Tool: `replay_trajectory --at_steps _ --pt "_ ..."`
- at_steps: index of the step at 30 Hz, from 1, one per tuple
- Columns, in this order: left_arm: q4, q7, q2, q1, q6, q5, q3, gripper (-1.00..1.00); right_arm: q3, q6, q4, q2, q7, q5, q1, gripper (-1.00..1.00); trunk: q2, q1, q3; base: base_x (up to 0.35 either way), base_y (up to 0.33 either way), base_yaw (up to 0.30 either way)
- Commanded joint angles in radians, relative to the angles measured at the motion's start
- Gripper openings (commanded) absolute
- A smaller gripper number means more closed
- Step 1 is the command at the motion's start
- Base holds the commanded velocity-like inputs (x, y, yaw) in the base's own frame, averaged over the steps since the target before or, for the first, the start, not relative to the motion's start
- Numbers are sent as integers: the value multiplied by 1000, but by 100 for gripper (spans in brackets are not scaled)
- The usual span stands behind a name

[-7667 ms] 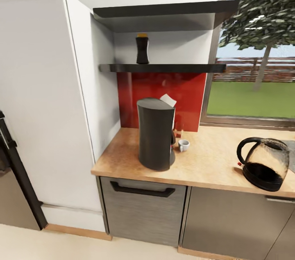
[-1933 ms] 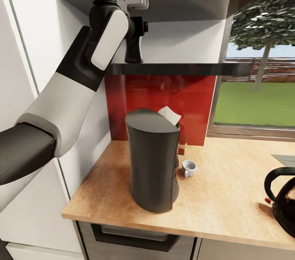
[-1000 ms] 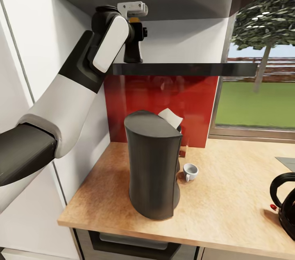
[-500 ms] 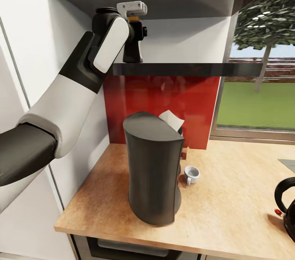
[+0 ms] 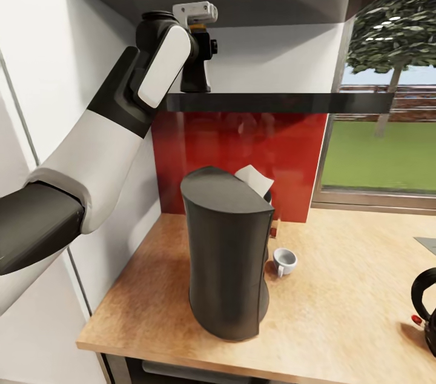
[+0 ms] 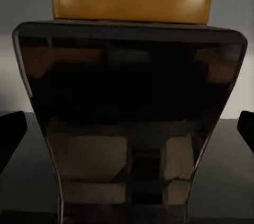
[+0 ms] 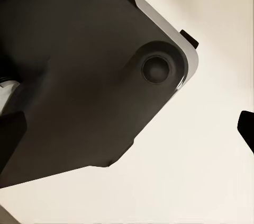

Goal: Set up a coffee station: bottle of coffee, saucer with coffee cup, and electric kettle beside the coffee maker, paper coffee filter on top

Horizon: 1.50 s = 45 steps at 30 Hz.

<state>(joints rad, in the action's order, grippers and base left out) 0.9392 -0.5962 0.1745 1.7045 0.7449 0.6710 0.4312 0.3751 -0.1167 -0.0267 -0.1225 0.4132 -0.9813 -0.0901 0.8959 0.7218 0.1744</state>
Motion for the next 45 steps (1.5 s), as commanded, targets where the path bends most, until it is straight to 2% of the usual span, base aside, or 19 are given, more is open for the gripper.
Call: replay_trajectory --at_steps 1,13,22,23,39,45 --pt "0 -10 0 1 1 10 1 100 8 -3 -1 0 4 -10 0 100 1 0 2 84 0 0" --pt "0 -10 0 1 1 10 1 100 8 -3 -1 0 4 -10 0 100 1 0 2 19 0 0" --pt "-39 -8 0 1 0 10 3 100 8 -3 -1 0 4 -10 0 100 1 0 2 1 0 0" --pt "-43 -8 0 1 0 10 3 -100 8 -3 -1 0 4 -10 0 100 1 0 2 0 0 0" --pt "-41 -8 0 1 -1 10 4 -100 8 -3 -1 0 4 -10 0 100 1 0 2 0 0 0" --pt "-2 -8 0 1 0 10 5 -100 8 -3 -1 0 4 -10 0 100 1 0 2 0 0 0"
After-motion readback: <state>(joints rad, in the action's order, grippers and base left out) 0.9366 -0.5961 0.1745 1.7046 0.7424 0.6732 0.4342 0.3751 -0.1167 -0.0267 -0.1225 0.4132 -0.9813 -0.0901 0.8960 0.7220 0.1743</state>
